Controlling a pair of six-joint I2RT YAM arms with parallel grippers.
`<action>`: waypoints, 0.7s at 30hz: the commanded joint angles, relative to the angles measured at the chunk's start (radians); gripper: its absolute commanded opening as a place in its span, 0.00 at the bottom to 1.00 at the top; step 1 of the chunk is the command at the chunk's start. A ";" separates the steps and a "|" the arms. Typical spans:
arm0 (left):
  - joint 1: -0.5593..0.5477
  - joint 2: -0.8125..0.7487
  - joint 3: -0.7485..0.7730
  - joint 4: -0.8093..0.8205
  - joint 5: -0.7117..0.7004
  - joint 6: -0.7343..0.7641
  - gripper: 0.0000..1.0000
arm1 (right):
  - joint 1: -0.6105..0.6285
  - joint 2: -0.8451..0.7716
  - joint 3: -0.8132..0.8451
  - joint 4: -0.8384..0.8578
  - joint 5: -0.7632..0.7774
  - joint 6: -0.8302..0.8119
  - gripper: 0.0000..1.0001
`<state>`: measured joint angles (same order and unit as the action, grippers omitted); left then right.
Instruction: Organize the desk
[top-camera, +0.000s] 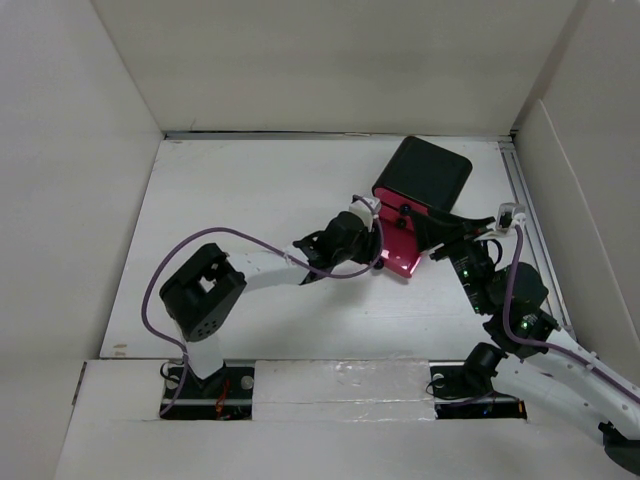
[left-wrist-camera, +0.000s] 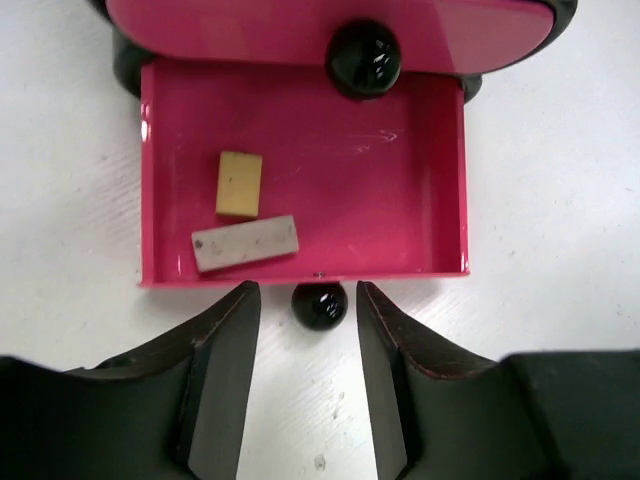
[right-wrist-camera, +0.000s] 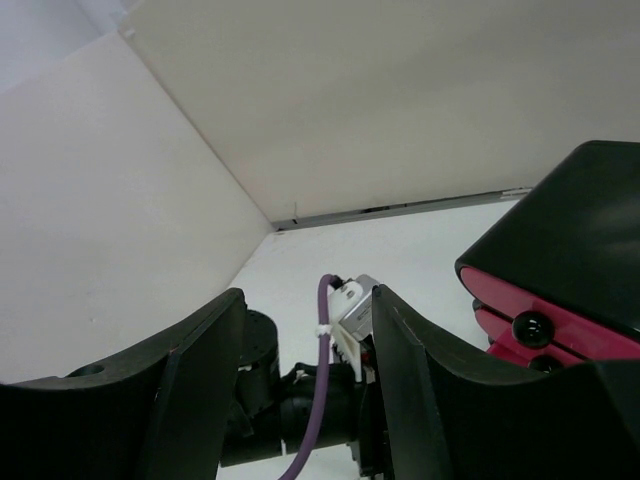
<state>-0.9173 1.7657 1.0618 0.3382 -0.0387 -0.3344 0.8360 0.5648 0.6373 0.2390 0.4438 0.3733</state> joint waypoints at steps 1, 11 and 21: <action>0.003 -0.113 -0.075 0.068 -0.009 -0.003 0.36 | -0.006 0.000 0.015 0.029 -0.002 -0.005 0.59; -0.015 -0.109 -0.221 0.110 0.013 -0.077 0.45 | -0.006 0.017 0.016 0.037 -0.017 -0.001 0.59; -0.025 0.037 -0.119 0.150 0.105 -0.094 0.46 | -0.006 0.015 0.016 0.037 -0.019 -0.002 0.60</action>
<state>-0.9314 1.7866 0.8879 0.4335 0.0322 -0.4149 0.8360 0.5831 0.6376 0.2390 0.4366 0.3733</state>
